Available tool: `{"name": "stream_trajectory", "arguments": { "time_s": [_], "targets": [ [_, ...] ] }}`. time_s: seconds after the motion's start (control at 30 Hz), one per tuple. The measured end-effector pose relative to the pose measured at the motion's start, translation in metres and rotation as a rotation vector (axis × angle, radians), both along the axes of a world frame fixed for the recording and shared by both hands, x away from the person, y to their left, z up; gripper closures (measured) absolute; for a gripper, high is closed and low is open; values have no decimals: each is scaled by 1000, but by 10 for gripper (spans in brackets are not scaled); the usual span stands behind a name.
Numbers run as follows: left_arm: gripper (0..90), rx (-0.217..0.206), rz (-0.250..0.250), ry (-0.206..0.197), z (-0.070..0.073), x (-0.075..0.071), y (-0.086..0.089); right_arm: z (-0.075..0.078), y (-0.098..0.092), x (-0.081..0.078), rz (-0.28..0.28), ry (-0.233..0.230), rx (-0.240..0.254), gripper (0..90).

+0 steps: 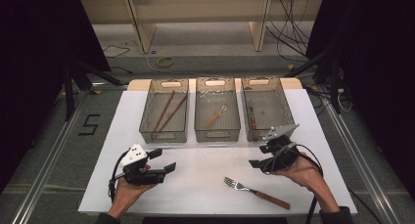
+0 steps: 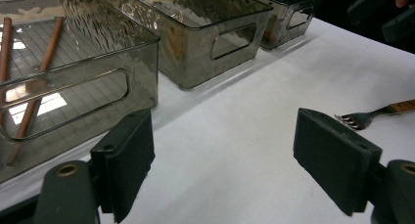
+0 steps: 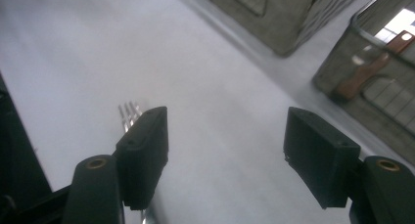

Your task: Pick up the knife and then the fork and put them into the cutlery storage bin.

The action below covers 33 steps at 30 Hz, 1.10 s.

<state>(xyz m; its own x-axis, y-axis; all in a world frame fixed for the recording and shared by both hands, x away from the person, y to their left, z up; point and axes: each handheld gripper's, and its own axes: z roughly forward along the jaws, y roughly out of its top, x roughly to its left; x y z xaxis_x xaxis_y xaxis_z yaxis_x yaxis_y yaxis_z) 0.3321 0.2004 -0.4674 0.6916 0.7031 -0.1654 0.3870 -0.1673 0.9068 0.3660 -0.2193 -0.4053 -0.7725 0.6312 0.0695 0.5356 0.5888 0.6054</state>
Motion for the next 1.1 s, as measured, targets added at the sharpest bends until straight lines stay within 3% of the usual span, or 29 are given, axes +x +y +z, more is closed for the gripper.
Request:
{"name": "stream_trajectory", "arguments": {
  "time_s": [0.3,1.1],
  "targets": [
    [223,1,-1,-2,0,0,-1,-10,2,-17,27,33,-62,334],
    [223,-12,6,-12,1,-1,0,-31,9,-44,117,123,-220,337]
  ]
}}
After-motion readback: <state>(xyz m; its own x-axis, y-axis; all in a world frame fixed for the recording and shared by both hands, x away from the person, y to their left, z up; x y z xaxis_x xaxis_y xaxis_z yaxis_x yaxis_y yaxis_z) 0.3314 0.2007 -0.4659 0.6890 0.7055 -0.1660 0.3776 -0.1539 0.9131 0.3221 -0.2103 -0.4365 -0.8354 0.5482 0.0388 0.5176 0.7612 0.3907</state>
